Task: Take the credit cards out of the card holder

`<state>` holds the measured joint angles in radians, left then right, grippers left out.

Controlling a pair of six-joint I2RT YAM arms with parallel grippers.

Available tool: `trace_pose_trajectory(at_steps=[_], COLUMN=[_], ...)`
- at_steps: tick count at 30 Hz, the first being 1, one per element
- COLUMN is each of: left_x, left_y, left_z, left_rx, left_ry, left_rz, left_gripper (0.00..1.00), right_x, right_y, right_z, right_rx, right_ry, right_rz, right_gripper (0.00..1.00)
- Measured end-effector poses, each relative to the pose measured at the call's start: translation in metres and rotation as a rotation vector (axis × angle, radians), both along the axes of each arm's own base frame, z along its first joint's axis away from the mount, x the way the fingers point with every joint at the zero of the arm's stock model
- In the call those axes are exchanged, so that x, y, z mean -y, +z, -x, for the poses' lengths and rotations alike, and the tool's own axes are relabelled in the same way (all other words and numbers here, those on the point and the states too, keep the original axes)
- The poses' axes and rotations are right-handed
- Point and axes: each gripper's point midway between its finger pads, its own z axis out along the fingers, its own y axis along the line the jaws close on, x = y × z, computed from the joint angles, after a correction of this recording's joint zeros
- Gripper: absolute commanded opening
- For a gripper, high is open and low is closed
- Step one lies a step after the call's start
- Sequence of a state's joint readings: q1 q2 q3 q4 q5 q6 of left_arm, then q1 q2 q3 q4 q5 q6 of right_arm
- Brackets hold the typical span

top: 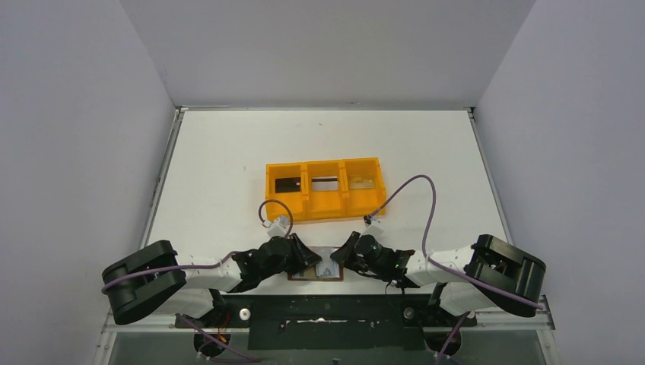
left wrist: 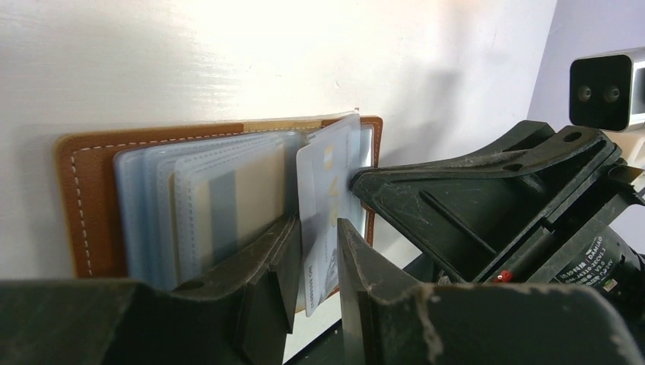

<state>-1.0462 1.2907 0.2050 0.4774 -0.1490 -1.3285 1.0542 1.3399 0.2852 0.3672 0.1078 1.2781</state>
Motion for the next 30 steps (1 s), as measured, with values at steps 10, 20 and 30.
trace_pose_trajectory(at_steps=[10,20,30], left_x=[-0.004,-0.006,-0.020], left_y=[-0.003,0.001,0.005], left_z=[0.001,0.002,0.004], left_rx=[-0.007,0.002,0.020], left_ry=[0.005,0.002,0.013], left_rz=[-0.021,-0.022,-0.044], left_gripper=[0.03,0.00,0.00], right_x=[0.000,0.002,0.009], right_y=[0.000,0.000,0.000], right_z=[0.001,0.003,0.005], right_rx=[-0.010,-0.020,-0.023], right_ry=[-0.011,-0.019,-0.022], right_rz=[-0.011,-0.008,0.019], right_gripper=[0.08,0.08,0.09])
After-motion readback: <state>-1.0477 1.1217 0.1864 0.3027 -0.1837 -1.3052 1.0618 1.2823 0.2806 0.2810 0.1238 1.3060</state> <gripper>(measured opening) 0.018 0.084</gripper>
